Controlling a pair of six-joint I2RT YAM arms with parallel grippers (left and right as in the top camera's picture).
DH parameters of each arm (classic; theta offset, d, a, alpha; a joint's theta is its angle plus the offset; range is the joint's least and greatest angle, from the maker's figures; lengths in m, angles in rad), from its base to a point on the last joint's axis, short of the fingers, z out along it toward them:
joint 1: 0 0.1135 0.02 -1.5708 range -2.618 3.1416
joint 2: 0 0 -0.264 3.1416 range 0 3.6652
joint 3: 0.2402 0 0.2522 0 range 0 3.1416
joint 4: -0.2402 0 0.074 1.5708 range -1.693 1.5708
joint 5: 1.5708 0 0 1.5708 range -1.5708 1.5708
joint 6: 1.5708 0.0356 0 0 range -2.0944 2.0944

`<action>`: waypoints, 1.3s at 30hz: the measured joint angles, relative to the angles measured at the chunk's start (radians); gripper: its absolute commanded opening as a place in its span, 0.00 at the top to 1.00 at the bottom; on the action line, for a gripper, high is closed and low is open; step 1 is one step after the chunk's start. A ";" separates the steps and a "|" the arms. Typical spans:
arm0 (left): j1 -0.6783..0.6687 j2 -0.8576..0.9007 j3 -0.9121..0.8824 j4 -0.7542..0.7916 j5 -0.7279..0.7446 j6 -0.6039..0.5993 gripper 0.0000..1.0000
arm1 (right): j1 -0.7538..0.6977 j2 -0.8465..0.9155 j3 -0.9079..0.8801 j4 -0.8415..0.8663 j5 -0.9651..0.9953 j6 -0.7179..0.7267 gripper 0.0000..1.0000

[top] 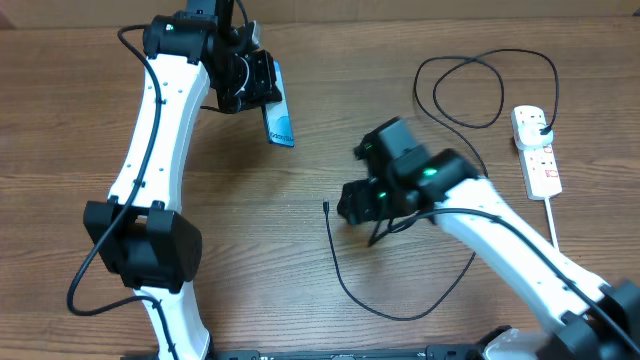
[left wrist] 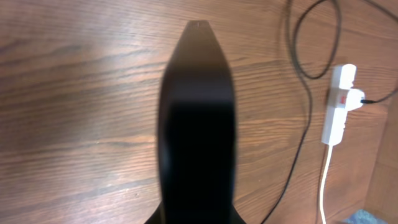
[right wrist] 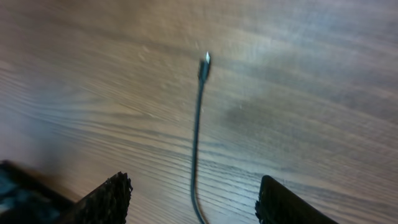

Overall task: Plug charger to phone and switch on socket
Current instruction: 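Move the right gripper down to the cable plug and grasp it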

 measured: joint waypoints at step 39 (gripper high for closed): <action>0.003 0.173 -0.001 -0.021 0.088 0.007 0.96 | -0.085 0.332 -0.062 0.122 0.229 0.130 0.06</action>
